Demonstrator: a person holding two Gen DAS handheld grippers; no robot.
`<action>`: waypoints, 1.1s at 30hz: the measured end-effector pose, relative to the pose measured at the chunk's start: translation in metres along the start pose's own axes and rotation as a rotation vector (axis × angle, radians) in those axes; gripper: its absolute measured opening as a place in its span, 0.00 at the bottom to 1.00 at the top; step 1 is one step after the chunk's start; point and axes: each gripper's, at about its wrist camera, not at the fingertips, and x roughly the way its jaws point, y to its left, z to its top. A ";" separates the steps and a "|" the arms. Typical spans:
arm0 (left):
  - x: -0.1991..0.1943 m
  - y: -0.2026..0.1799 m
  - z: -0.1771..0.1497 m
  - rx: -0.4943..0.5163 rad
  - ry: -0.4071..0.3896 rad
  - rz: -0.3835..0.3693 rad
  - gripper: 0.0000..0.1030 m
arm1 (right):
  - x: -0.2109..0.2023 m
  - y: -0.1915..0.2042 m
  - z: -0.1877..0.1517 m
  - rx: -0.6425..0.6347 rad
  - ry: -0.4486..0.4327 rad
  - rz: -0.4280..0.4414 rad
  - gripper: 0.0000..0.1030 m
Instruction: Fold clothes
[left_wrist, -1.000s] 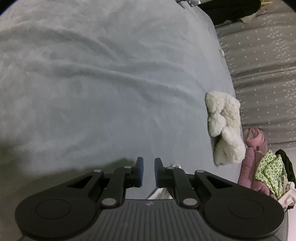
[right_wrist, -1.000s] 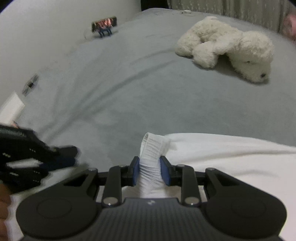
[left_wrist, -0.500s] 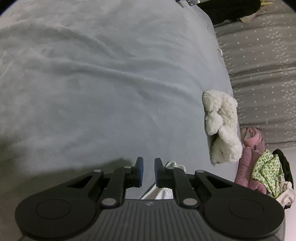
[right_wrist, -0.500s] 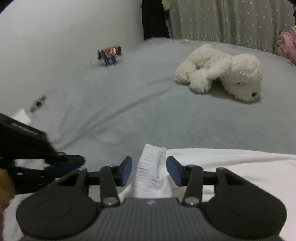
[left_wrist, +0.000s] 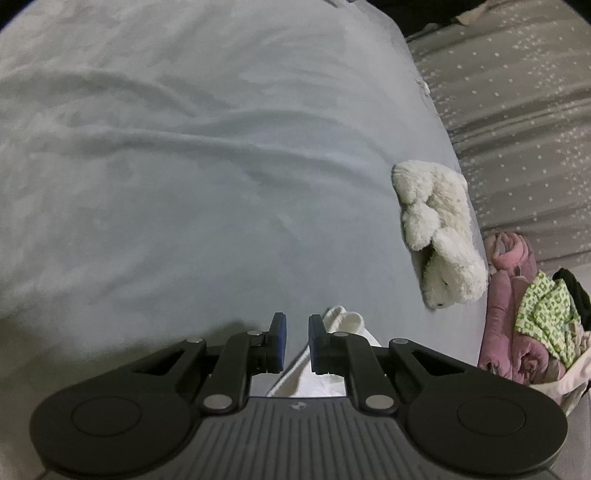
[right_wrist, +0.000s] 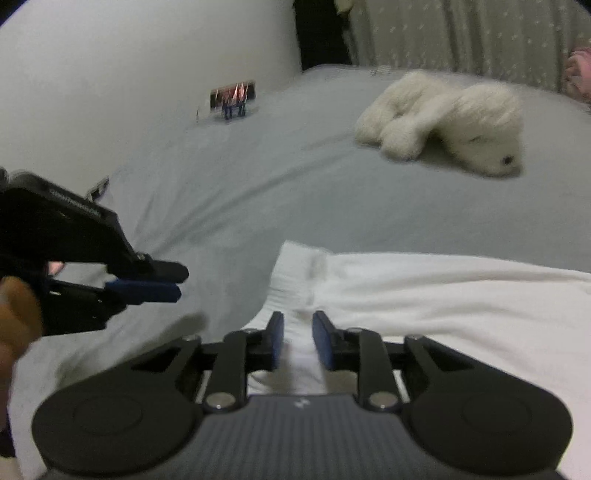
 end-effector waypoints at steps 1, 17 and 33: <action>0.000 -0.005 -0.003 0.021 -0.001 -0.008 0.10 | -0.010 -0.008 -0.004 0.017 -0.002 -0.006 0.23; 0.055 -0.057 -0.056 0.323 0.109 0.044 0.11 | -0.052 -0.031 -0.032 -0.136 0.091 -0.061 0.42; 0.057 -0.036 -0.037 0.231 0.119 0.051 0.11 | -0.049 -0.036 -0.056 -0.130 0.203 -0.028 0.38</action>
